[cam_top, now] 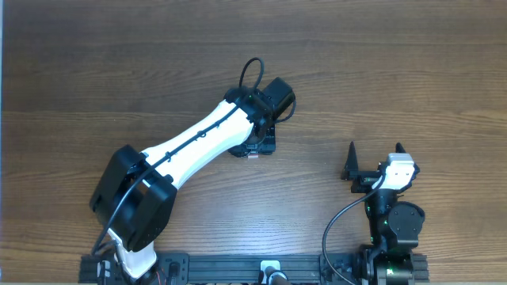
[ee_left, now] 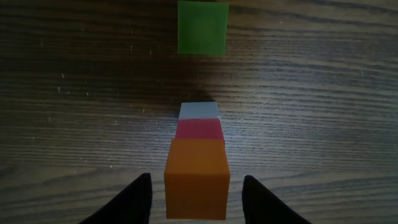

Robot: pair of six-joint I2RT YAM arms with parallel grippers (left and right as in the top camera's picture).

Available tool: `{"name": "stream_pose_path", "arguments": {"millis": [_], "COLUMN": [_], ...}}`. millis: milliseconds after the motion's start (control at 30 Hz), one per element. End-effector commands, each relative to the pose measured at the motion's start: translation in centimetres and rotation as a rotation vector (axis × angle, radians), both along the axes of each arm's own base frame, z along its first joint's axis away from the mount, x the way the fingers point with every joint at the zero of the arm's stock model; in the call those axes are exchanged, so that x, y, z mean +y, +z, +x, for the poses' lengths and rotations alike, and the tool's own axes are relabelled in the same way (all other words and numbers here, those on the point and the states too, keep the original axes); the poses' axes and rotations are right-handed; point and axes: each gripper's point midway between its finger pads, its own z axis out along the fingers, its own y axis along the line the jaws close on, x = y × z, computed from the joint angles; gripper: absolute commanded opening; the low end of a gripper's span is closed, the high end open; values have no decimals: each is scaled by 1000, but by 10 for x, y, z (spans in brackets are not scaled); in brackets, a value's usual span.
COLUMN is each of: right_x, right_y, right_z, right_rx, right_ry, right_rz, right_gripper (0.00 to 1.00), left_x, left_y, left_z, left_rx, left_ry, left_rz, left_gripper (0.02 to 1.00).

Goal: Stack Cubes

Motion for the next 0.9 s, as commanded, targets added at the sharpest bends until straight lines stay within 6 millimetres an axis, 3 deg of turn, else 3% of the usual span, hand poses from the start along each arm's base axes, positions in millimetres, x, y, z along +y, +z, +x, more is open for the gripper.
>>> {"name": "stream_pose_path", "arguments": {"millis": [33, 67, 200, 267, 300, 633, 900], "right_x": [3, 3, 3, 3, 3, 3, 3], "right_y": [-1, -1, -1, -1, -1, -1, -1], "right_z": [0, 0, 0, 0, 0, 0, 0], "right_rx": [-3, -3, -3, -3, -3, -3, -3], "right_ry": [15, 15, 15, 14, 15, 15, 15], "right_rz": [-1, -1, -1, -1, -1, -1, -1], "right_gripper": [991, 991, 991, 991, 991, 993, 993], "left_x": [0, 0, -1, 1, 2, 57, 116], "left_y": [-2, -2, 5, 13, 17, 94, 175], "left_z": [7, 7, 13, 18, 20, 44, 53], "left_rx": [-10, -10, -40, -68, -78, -229, -472], "left_ry": [3, 3, -14, -11, -17, 54, 167], "left_rz": [9, 9, -11, -20, -27, -94, -131], "left_gripper": [524, 549, 798, 976, 998, 998, 1000]}}
